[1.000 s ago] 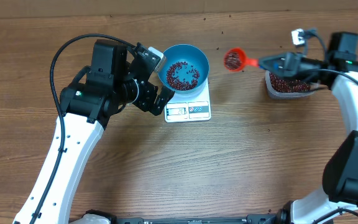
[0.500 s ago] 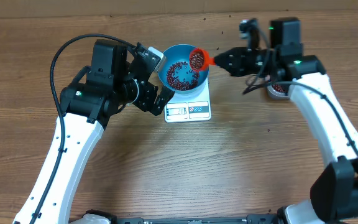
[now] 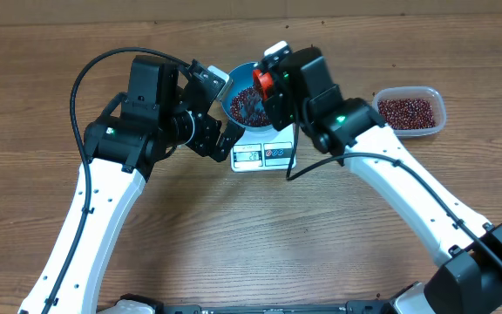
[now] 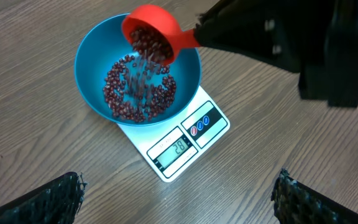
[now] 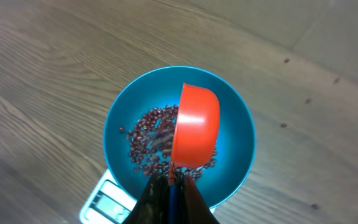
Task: Scoop item into bowl and weigh 150g on scale
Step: 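Tilt the scoop over the teal bowl to pour beans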
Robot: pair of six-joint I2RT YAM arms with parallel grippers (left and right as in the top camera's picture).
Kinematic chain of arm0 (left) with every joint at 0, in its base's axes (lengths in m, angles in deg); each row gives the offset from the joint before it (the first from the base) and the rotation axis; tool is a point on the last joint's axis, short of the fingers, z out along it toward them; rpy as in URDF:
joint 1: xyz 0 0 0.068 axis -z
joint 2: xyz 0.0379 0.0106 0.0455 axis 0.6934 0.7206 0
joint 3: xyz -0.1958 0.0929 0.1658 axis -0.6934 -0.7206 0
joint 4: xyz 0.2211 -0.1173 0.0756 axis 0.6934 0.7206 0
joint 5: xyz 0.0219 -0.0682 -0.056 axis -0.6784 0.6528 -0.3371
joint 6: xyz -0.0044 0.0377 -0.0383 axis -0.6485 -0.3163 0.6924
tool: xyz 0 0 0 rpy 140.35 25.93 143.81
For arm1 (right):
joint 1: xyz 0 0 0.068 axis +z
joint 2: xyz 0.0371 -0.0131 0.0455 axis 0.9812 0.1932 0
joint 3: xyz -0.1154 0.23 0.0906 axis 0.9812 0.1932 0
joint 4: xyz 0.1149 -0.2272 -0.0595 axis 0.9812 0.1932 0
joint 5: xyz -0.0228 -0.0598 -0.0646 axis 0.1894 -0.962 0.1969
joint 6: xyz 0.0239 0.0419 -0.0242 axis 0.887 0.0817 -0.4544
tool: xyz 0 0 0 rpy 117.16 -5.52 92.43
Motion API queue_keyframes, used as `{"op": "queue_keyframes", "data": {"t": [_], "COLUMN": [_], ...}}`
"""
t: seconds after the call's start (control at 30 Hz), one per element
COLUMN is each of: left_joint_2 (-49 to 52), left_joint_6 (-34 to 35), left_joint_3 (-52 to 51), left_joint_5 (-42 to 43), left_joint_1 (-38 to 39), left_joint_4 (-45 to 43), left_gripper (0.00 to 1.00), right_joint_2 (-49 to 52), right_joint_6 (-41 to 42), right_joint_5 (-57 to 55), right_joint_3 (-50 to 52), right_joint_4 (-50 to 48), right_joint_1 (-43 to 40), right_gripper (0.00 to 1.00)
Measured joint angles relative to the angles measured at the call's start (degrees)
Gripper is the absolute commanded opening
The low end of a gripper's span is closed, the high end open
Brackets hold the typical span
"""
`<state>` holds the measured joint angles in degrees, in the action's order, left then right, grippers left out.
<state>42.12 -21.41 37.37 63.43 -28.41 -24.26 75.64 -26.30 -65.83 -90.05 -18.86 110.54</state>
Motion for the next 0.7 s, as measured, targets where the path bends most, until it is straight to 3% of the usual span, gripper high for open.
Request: {"op": "queue_keyframes", "data": {"t": [0.23, 0.7], "left_joint_2": [0.0, 0.0], "left_joint_6": [0.0, 0.0], "left_joint_3": [0.0, 0.0], "left_joint_5": [0.0, 0.0], "left_joint_1": [0.0, 0.0], "left_joint_4": [0.0, 0.0], "left_gripper": [0.99, 1.0], "right_joint_2": [0.0, 0.0], "right_joint_6": [-6.51, -8.57], "right_joint_5": [-9.53, -11.02], "right_joint_3": [0.0, 0.0], "right_joint_4": [-0.68, -0.72], "right_joint_1": [4.11, 4.22], "right_gripper": [0.04, 0.04]}}
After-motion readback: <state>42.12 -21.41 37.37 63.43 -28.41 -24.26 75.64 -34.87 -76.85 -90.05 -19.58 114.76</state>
